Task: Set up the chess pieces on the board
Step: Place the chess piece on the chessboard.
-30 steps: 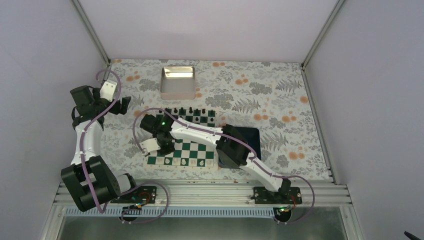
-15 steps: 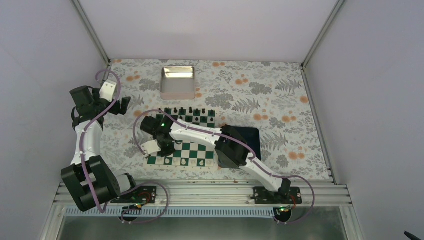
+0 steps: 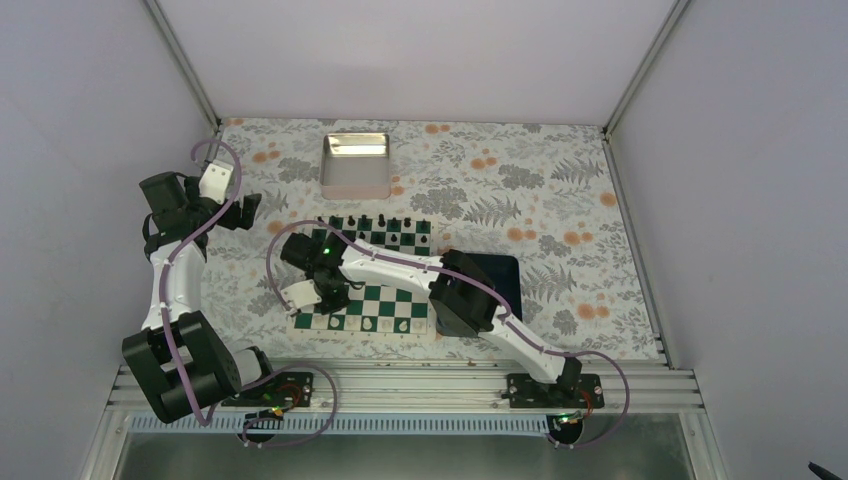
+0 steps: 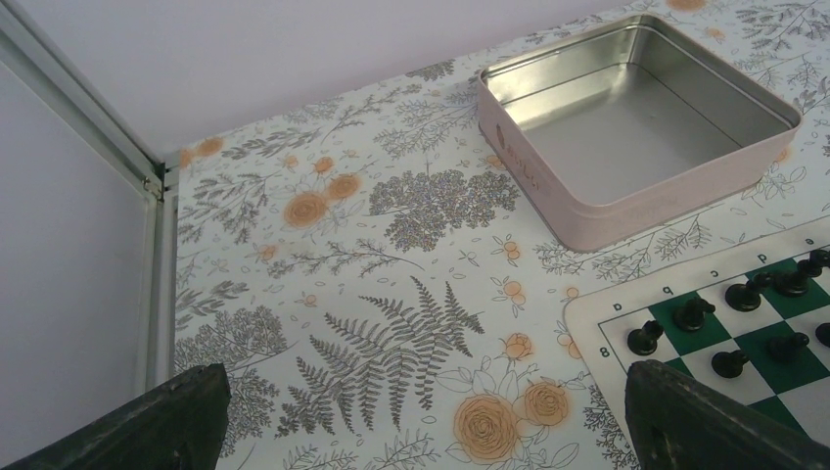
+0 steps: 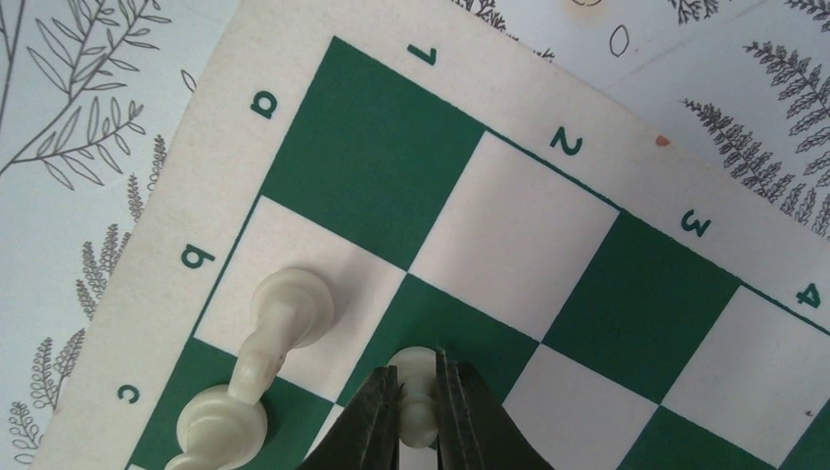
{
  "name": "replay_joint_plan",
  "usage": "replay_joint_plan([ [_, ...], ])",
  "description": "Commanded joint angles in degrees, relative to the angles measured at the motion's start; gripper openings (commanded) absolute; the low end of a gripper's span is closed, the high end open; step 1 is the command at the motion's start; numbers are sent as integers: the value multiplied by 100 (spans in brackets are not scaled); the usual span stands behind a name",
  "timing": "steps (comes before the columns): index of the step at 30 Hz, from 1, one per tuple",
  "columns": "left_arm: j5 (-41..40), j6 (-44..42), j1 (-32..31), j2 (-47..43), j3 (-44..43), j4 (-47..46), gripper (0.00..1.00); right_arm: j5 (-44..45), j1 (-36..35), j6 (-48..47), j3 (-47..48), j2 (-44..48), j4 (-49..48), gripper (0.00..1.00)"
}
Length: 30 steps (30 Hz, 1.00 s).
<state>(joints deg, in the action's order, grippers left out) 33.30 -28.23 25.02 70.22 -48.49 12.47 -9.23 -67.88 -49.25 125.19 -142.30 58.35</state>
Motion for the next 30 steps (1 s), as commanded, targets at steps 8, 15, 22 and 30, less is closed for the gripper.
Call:
replay_joint_plan([
  [8,213,-25,54,-73,44,-87,100,79,-33,-21,-73,23,-201,10],
  [15,247,-25,56,-70,39,-69,100,144,-7,-23,-86,69,-186,14],
  [22,252,-68,52,-152,-2,-35,100,212,20,95,-127,388,-148,25],
  [30,338,-399,7,-116,-469,505,100,535,264,271,-1148,1666,-231,33],
])
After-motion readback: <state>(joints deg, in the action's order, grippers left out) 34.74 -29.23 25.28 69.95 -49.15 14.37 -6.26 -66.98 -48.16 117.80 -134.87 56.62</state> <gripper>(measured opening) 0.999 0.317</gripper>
